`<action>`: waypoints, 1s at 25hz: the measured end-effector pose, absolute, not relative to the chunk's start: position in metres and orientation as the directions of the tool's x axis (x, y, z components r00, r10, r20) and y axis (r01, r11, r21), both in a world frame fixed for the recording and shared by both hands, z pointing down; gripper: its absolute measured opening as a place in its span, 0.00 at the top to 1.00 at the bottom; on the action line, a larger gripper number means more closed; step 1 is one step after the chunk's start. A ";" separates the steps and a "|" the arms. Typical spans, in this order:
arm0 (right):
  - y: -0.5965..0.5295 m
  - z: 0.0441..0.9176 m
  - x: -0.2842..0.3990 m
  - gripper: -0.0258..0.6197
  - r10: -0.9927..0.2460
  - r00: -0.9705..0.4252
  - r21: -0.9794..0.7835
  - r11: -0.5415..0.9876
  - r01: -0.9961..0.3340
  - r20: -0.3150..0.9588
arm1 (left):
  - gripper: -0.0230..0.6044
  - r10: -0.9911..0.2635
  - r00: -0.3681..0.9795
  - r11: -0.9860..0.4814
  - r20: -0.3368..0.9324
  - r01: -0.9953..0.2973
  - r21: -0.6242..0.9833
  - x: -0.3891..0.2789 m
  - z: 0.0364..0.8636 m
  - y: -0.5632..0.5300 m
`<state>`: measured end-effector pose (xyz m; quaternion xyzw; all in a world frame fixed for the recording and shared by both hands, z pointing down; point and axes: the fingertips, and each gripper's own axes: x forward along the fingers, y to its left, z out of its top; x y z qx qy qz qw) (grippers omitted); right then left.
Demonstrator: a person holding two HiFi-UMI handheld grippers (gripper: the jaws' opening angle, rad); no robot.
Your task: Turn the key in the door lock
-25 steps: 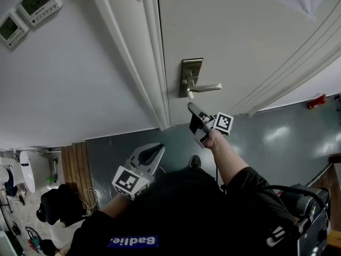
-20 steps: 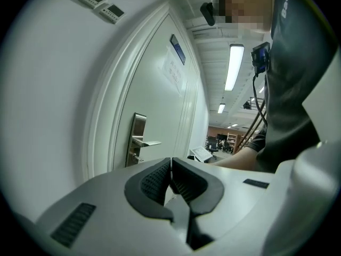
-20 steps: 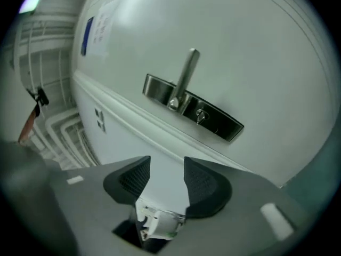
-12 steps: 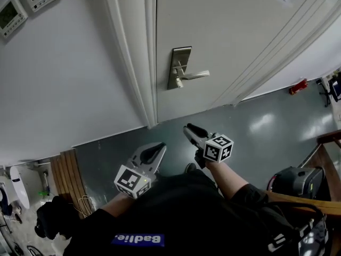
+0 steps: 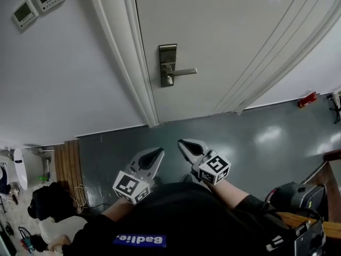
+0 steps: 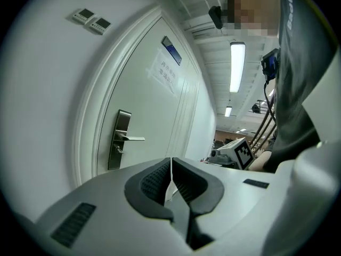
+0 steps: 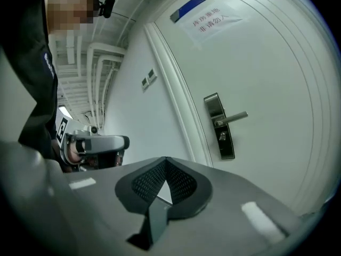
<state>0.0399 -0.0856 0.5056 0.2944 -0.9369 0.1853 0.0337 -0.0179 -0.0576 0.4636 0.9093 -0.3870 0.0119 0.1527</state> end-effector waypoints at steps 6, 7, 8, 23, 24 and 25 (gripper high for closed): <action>-0.035 0.469 0.051 0.96 -0.512 -0.853 -0.264 0.813 -0.520 0.102 | 0.94 -0.683 0.717 -0.686 0.139 -0.695 0.214 0.006 0.442 -0.023; -0.030 0.468 0.049 0.96 -0.509 -0.855 -0.253 0.818 -0.517 0.102 | 0.94 -0.676 0.723 -0.694 0.142 -0.689 0.207 0.007 0.441 -0.020; -0.026 0.467 0.046 0.96 -0.505 -0.857 -0.246 0.822 -0.514 0.103 | 0.94 -0.670 0.728 -0.700 0.143 -0.684 0.203 0.008 0.440 -0.016; 0.008 0.461 0.039 0.96 -0.498 -0.859 -0.212 0.832 -0.513 0.122 | 0.94 -0.672 0.732 -0.711 0.110 -0.679 0.183 0.005 0.433 0.018; 0.009 0.461 0.040 0.96 -0.499 -0.857 -0.212 0.831 -0.515 0.125 | 0.94 -0.671 0.733 -0.712 0.110 -0.678 0.182 0.006 0.432 0.019; 0.009 0.462 0.040 0.96 -0.501 -0.856 -0.211 0.830 -0.517 0.127 | 0.94 -0.670 0.734 -0.713 0.110 -0.677 0.180 0.007 0.433 0.019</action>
